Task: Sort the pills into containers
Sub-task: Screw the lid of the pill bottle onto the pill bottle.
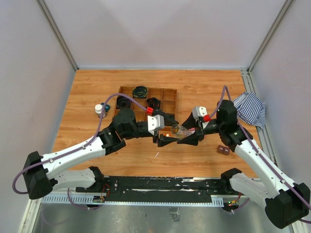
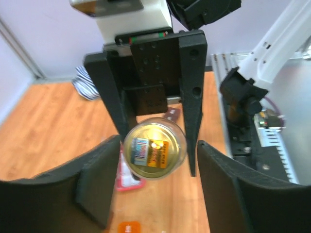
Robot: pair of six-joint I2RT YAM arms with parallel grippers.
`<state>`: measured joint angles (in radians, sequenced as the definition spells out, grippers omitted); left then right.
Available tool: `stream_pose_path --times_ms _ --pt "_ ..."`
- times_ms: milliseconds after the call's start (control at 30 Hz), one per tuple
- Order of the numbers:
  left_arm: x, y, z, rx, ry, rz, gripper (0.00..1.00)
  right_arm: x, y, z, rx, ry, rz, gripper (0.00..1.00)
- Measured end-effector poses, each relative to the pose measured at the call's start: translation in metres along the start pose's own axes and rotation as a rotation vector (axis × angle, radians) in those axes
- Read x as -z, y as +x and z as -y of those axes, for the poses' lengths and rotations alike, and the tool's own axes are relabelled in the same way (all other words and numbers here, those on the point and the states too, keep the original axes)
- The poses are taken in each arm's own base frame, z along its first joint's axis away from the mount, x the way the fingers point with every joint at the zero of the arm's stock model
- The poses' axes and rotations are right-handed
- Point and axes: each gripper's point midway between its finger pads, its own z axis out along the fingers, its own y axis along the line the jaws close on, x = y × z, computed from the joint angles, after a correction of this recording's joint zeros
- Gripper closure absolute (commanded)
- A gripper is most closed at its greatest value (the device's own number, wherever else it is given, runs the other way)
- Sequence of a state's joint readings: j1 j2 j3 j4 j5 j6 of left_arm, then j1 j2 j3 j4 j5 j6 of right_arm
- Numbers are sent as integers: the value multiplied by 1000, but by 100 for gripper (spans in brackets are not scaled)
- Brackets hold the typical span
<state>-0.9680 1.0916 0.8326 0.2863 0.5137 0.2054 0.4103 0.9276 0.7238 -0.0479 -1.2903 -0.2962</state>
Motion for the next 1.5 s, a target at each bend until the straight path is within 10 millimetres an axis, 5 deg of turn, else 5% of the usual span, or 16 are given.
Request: stream_pose_path --times_ms 133,300,500,733,900,1167,1500 --pt "2 7 0 46 -22 -10 1 0 -1 0 2 1 2 100" --pt "21 -2 2 108 -98 63 1 0 -1 0 2 1 2 99" --pt "50 -41 3 283 -191 255 6 0 -1 0 2 1 2 99" --pt "60 -27 -19 581 -372 269 19 0 -1 1 2 5 0 99" --pt "54 -24 -35 675 -500 205 19 0 1 3 0 13 -4 99" --pt "20 -23 -19 665 -558 74 19 0 3 5 -10 25 -12 99" --pt "11 0 -25 614 -633 -41 21 0 4 6 -14 31 -15 100"
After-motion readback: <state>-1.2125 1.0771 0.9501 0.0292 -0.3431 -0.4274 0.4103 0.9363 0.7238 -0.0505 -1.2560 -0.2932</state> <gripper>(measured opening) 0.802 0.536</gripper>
